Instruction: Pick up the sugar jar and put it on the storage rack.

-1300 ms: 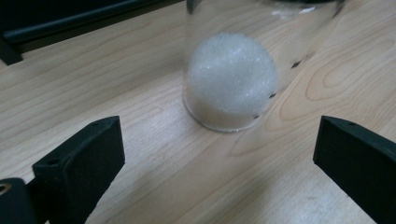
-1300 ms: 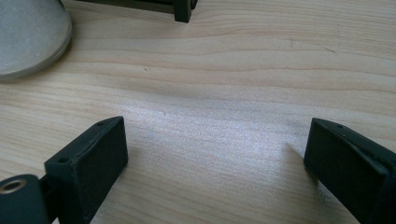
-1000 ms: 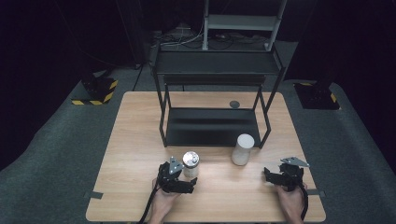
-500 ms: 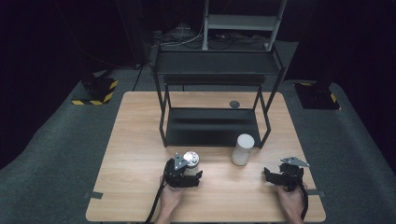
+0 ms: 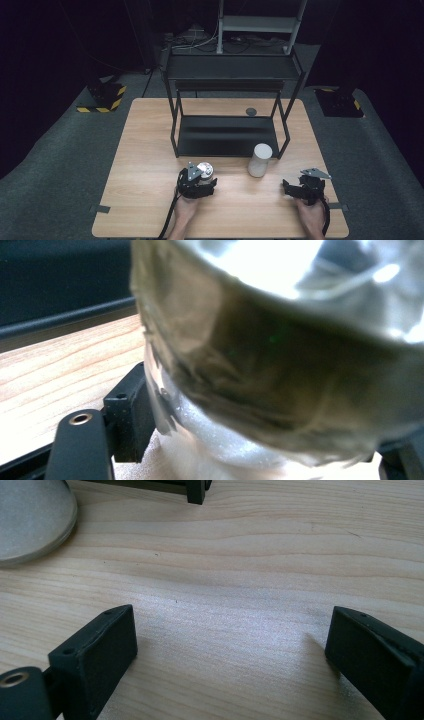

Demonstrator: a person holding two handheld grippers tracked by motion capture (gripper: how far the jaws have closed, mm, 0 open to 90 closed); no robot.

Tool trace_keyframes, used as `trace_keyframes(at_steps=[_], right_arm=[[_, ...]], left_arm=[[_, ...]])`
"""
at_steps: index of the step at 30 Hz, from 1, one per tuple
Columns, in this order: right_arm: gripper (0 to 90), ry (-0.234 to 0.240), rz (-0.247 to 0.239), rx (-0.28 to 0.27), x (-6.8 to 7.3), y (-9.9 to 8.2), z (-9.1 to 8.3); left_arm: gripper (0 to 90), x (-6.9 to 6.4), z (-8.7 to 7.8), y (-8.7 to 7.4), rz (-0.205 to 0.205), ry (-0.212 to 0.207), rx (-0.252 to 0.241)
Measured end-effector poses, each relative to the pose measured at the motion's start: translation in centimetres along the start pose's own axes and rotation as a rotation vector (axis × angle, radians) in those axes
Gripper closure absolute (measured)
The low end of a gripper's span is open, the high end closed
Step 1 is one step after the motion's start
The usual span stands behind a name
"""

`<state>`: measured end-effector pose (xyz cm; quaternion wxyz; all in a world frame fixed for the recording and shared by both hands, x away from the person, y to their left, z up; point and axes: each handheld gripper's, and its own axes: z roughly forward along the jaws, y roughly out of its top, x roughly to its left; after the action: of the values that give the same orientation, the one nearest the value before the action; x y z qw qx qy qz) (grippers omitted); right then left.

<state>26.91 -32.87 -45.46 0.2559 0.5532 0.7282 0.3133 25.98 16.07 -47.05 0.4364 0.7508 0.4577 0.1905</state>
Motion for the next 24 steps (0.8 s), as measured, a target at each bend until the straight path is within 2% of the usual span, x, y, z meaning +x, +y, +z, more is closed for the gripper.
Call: trace_keyframes(at_steps=[11,12,16,17,19,20,21,23,24], right_arm=[[5.5,0.0,0.0,0.0,0.0,0.0,0.0],[5.5,0.0,0.0,0.0,0.0,0.0,0.0],[5.6,-0.001,0.0,0.0,0.0,0.0,0.0],[5.6,-0.001,0.001,0.0,0.0,0.0,0.0],[5.6,0.0,0.0,0.0,0.0,0.0,0.0],[5.6,0.0,0.001,0.0,0.0,0.0,0.0],[5.6,0.0,0.001,0.0,0.0,0.0,0.0],[5.6,-0.001,0.002,0.0,0.0,0.0,0.0],[5.6,0.0,0.001,0.0,0.0,0.0,0.0]], left_arm=[[29.3,-1.3,-0.1,0.3,0.061,0.046,0.013],[29.4,-1.5,-0.1,0.7,0.08,0.053,0.025],[29.7,-1.2,-0.3,1.5,0.087,0.04,0.032],[29.7,-2.7,1.0,-0.8,-0.133,0.037,-0.144],[29.8,-2.4,0.7,-0.3,-0.14,0.02,-0.148],[29.8,-4.5,2.0,-1.6,-0.325,0.038,-0.288],[29.9,-2.3,0.4,0.3,-0.122,0.013,-0.144],[29.9,-2.1,0.0,0.8,-0.118,0.003,-0.144],[29.9,-0.3,-1.5,3.8,0.1,-0.01,0.029]])
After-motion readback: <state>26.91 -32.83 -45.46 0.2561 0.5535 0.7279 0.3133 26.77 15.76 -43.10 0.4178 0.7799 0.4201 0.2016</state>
